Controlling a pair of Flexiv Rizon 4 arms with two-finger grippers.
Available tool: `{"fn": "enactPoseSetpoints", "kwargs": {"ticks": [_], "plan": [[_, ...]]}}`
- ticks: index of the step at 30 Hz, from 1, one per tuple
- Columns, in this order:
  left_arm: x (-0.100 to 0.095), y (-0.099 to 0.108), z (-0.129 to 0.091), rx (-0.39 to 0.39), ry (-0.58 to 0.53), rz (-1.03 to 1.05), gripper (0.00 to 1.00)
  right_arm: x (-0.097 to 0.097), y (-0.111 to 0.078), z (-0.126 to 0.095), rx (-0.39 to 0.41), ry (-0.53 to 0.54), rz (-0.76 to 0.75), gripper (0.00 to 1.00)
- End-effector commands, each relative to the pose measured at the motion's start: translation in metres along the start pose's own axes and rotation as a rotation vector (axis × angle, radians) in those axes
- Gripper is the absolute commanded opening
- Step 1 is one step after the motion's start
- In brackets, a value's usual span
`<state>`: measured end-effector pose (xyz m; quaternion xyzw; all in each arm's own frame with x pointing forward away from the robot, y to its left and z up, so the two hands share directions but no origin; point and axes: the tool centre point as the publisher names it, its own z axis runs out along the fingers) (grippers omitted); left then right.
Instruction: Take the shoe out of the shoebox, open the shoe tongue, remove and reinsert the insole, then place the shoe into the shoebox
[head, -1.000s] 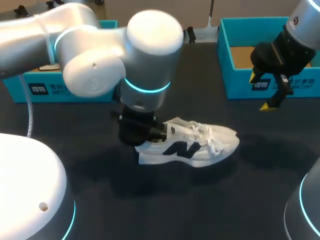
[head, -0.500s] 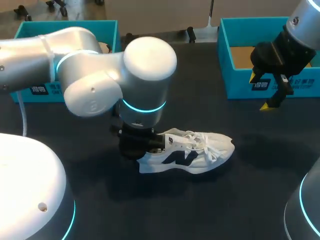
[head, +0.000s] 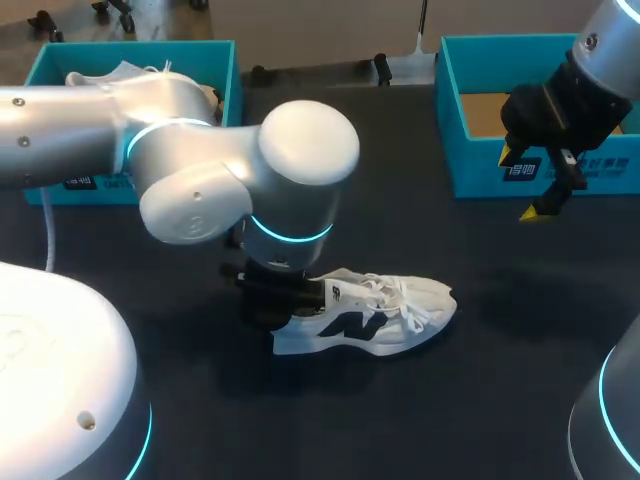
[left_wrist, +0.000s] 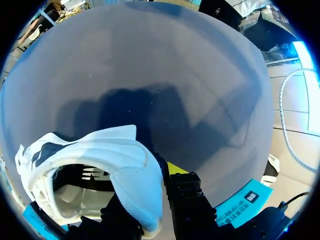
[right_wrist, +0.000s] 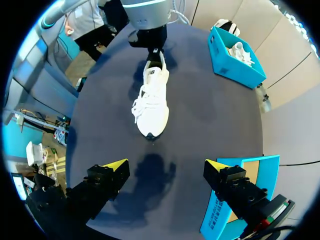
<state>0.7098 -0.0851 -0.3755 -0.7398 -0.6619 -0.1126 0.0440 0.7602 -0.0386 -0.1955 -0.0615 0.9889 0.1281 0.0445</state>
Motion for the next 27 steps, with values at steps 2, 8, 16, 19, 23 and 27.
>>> {"fn": "enactPoseSetpoints", "kwargs": {"ticks": [2,8,16,19,23,27], "plan": [[-0.001,0.001,0.004,0.006,0.005,0.006,0.0,-0.001,0.001,0.001,0.004,0.001,0.001,1.0],[0.001,0.001,0.009,0.019,0.006,0.002,0.34,-0.001,0.001,0.001,0.004,0.001,0.001,1.0],[0.005,-0.002,0.004,0.024,-0.007,-0.004,0.46,-0.001,0.001,0.001,0.004,0.001,0.001,1.0],[0.007,-0.002,-0.006,0.015,-0.035,-0.01,0.6,-0.001,0.001,0.001,0.004,0.001,0.001,1.0],[0.008,-0.001,-0.02,0.008,-0.085,-0.039,0.97,-0.001,0.001,0.001,0.004,0.001,0.001,1.0],[0.007,0.001,-0.035,0.008,-0.134,-0.068,1.0,-0.001,0.001,0.001,0.004,0.001,0.001,1.0]]}}
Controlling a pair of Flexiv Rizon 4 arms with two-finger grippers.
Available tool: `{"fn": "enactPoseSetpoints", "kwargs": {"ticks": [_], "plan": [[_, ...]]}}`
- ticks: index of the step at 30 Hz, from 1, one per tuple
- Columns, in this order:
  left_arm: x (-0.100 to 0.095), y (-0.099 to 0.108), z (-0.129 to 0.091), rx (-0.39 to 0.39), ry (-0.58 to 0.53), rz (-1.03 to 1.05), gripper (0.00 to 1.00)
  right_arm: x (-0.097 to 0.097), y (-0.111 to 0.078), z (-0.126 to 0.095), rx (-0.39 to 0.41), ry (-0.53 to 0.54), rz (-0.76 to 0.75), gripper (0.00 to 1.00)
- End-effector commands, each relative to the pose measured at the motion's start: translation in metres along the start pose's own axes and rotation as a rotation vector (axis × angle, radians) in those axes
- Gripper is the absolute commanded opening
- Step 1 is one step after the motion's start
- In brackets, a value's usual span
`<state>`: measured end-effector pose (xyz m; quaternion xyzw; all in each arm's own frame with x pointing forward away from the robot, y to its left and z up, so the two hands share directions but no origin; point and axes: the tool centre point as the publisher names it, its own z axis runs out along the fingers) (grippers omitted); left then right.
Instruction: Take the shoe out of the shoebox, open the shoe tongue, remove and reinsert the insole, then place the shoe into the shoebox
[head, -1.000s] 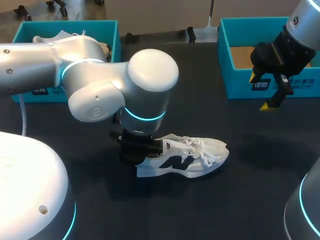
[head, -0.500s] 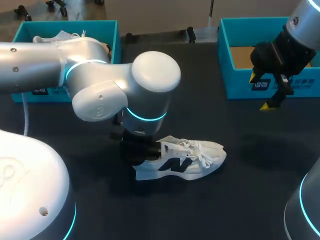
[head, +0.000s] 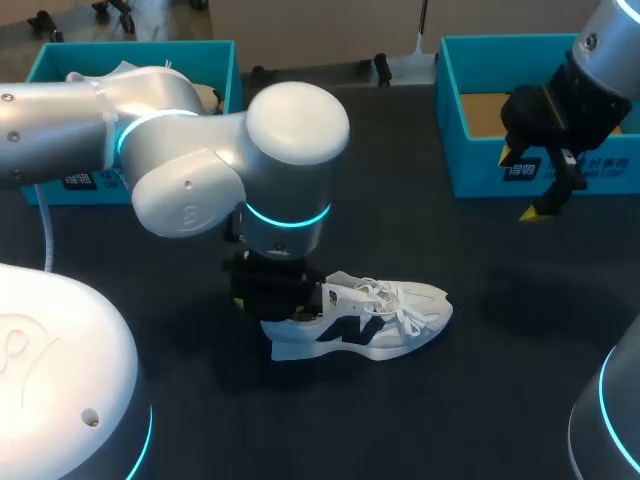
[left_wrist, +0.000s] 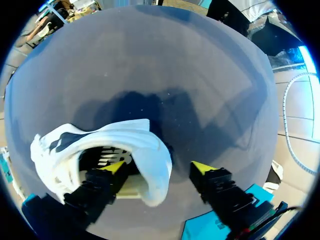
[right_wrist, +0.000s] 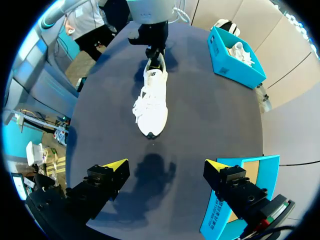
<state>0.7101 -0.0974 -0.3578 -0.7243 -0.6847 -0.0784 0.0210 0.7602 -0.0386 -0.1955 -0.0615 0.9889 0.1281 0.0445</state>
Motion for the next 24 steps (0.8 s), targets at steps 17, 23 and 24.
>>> {"fn": "enactPoseSetpoints", "kwargs": {"ticks": [17,23,24], "plan": [[0.05,0.001,-0.056,0.103,-0.36,-0.415,1.0,-0.001,0.001,0.001,0.004,0.001,0.001,1.0],[0.07,-0.019,-0.063,0.217,-0.45,-0.463,1.0,-0.001,0.001,0.001,0.004,0.001,0.001,1.0],[0.07,-0.019,-0.063,0.217,-0.45,-0.463,1.0,-0.001,0.001,0.001,0.004,0.001,0.001,1.0]]}}
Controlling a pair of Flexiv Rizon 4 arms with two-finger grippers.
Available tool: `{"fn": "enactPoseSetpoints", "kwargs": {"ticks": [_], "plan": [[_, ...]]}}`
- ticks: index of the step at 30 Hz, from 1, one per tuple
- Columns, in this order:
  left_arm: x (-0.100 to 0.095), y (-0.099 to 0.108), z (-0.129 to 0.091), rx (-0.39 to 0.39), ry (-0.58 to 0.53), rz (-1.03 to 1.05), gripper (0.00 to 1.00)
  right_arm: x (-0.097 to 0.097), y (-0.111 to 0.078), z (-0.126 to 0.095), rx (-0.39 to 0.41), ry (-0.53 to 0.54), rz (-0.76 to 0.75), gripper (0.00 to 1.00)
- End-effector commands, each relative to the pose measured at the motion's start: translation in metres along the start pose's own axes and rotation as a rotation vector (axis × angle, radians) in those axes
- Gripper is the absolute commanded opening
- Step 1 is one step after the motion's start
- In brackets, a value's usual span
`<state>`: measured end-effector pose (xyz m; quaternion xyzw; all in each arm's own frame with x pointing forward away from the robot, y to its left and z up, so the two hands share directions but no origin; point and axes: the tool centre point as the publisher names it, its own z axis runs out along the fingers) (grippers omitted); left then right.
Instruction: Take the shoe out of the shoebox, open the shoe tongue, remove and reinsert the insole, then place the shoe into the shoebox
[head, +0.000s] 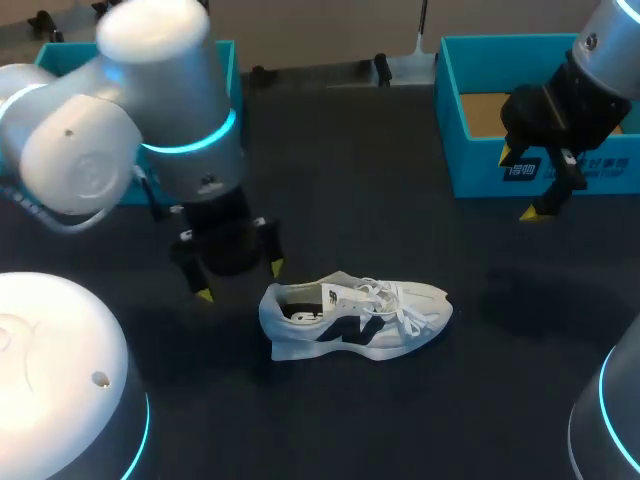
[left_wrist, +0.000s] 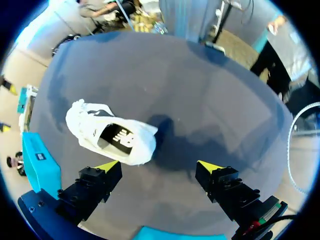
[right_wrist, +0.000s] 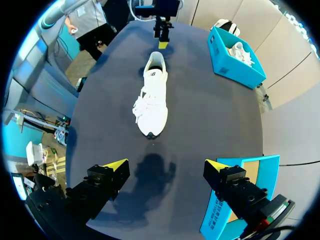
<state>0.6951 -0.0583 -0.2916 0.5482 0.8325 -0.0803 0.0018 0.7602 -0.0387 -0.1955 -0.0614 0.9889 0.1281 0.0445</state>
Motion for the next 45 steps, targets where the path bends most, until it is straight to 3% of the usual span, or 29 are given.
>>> {"fn": "enactPoseSetpoints", "kwargs": {"ticks": [1,16,20,26,32,45], "plan": [[0.023,0.003,-0.007,0.047,-0.199,0.012,1.0,-0.001,0.001,0.001,0.004,0.001,0.001,1.0],[0.023,0.003,-0.007,0.047,-0.199,0.012,1.0,-0.001,0.001,0.001,0.004,0.001,0.001,1.0],[0.038,0.027,0.0,0.091,-0.147,-0.071,1.0,-0.001,0.001,0.001,0.004,0.001,0.001,1.0],[0.056,0.056,0.0,0.173,-0.171,-0.149,1.0,-0.001,0.001,0.001,0.004,0.001,0.001,1.0],[0.072,0.077,0.007,0.32,-0.211,-0.247,1.0,-0.001,0.001,0.001,0.004,0.001,0.001,1.0],[0.085,0.099,0.035,0.54,-0.296,-0.454,1.0,-0.001,0.001,0.001,0.004,0.001,0.001,1.0]]}}
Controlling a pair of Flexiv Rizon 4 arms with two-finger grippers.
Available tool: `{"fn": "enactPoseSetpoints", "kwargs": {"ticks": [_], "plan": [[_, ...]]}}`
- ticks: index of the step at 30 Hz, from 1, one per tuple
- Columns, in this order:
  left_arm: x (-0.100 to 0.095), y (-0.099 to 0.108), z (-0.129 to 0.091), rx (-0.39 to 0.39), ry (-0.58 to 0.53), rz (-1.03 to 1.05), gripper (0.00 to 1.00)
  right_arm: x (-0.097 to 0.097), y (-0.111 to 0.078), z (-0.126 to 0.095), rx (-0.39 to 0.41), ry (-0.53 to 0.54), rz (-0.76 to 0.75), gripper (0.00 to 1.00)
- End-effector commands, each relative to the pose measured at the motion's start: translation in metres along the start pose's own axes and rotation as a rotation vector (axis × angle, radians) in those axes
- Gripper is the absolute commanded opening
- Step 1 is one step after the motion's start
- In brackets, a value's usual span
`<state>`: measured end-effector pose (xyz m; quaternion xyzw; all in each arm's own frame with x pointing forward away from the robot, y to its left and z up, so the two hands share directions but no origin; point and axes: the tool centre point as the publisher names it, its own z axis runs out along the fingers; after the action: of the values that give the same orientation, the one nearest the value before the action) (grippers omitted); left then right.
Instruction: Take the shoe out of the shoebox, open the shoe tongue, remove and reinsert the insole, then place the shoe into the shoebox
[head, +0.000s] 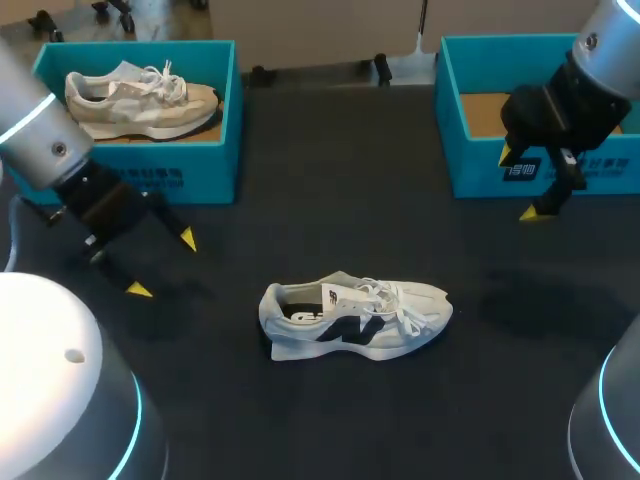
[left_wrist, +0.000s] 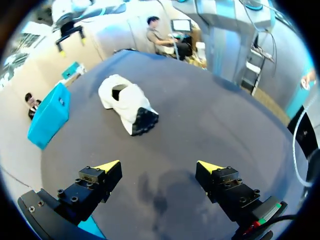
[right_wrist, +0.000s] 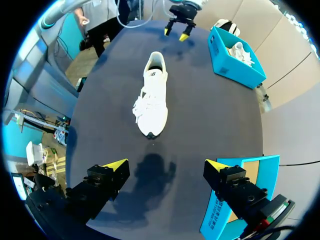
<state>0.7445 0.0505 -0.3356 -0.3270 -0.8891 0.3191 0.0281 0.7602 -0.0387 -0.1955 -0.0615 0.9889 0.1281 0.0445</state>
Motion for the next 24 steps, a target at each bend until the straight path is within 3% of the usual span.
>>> {"fn": "enactPoseSetpoints", "kwargs": {"ticks": [1,12,24], "plan": [[0.001,0.011,0.008,0.137,-0.029,-0.039,1.0,-0.001,0.001,0.001,0.004,0.001,0.001,1.0],[0.009,0.016,0.017,0.259,-0.079,-0.177,1.0,-0.001,0.001,0.001,0.004,0.001,0.001,1.0],[0.026,0.001,0.021,0.326,-0.162,-0.312,1.0,-0.001,0.001,0.001,0.004,0.001,0.001,1.0]]}}
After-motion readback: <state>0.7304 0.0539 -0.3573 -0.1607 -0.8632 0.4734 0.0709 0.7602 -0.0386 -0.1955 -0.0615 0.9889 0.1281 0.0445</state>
